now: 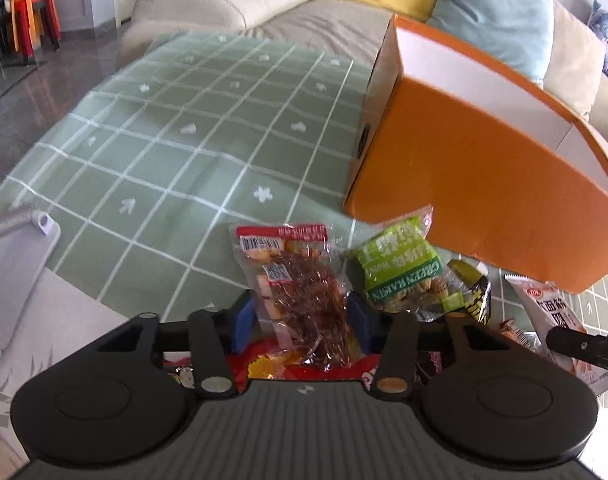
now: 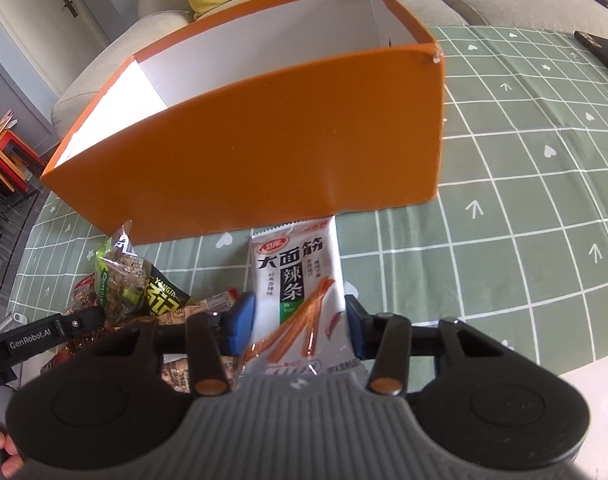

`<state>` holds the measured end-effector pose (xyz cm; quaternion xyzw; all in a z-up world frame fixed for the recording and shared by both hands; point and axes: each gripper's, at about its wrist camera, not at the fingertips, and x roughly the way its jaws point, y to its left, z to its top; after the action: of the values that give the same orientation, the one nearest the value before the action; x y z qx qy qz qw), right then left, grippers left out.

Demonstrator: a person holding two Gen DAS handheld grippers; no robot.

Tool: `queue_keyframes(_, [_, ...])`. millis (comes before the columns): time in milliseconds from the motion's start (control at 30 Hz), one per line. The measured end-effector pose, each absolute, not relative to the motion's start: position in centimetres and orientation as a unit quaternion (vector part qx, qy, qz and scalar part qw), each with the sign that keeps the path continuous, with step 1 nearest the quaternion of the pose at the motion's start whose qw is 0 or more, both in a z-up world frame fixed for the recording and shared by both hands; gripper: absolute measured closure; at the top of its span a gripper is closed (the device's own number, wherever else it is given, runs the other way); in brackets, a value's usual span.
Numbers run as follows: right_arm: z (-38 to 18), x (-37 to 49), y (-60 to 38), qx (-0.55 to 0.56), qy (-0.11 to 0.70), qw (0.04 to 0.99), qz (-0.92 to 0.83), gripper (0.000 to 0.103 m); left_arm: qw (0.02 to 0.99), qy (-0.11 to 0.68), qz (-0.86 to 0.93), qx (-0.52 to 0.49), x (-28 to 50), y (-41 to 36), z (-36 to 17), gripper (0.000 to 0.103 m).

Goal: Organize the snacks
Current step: 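Grasp the spicy meat strip pack with left tool while right tool grasps white spicy-strip pack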

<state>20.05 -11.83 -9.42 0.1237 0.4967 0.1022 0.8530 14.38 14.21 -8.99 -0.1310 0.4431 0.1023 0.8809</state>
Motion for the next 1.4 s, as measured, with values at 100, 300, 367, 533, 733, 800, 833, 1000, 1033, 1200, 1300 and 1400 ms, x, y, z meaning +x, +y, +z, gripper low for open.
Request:
queue_keyframes(100, [-8.9,19.7,-12.3,0.129,0.493,0.855,0.103,0.058,0.887,0.431,0.093,-0.133,14.0,14.3,-8.4,0.062])
queue_keyframes(300, [-7.0,18.7,-12.3,0.123,0.472,0.865,0.114,0.059,0.896,0.413,0.074,-0.146,12.9,14.3,-7.6,0.071])
queue_keyframes(367, [-6.5,18.3,-12.2,0.119,0.465,0.869,0.119,0.059,0.901,0.404,0.066,-0.143,12.4,14.1,-7.0,0.076])
queue_keyframes(533, [-5.5,17.1,-12.0,0.115,0.456,0.872,0.138,0.059,0.901,0.407,0.039,-0.147,11.8,13.6,-6.2,0.103])
queue_keyframes(733, [-5.4,15.9,-11.8,0.108,0.459,0.869,0.149,0.059,0.898,0.415,0.028,-0.144,11.4,13.0,-6.1,0.1])
queue_keyframes(800, [-5.5,15.7,-11.9,0.108,0.462,0.868,0.148,0.059,0.894,0.425,0.043,-0.135,11.4,12.7,-6.3,0.09])
queue_keyframes(833, [-5.7,15.6,-12.0,0.108,0.464,0.867,0.146,0.059,0.891,0.434,0.054,-0.124,11.5,12.5,-6.5,0.087])
queue_keyframes(1000, [-5.8,15.6,-12.3,0.109,0.465,0.867,0.141,0.059,0.882,0.453,0.058,-0.114,11.8,12.7,-7.3,0.077])
queue_keyframes(1033, [-5.9,15.6,-12.3,0.109,0.466,0.867,0.14,0.059,0.882,0.454,0.058,-0.115,11.9,12.7,-7.5,0.076])
queue_keyframes(1200, [-6.5,15.8,-12.0,0.106,0.473,0.863,0.142,0.059,0.882,0.455,0.057,-0.113,12.1,12.7,-7.8,0.076])
queue_keyframes(1300, [-6.9,15.9,-11.8,0.103,0.478,0.86,0.144,0.059,0.884,0.447,0.044,-0.127,11.9,12.8,-7.6,0.076])
queue_keyframes(1400, [-7.1,15.9,-11.5,0.095,0.475,0.862,0.148,0.058,0.887,0.438,0.03,-0.142,11.8,12.7,-7.2,0.076])
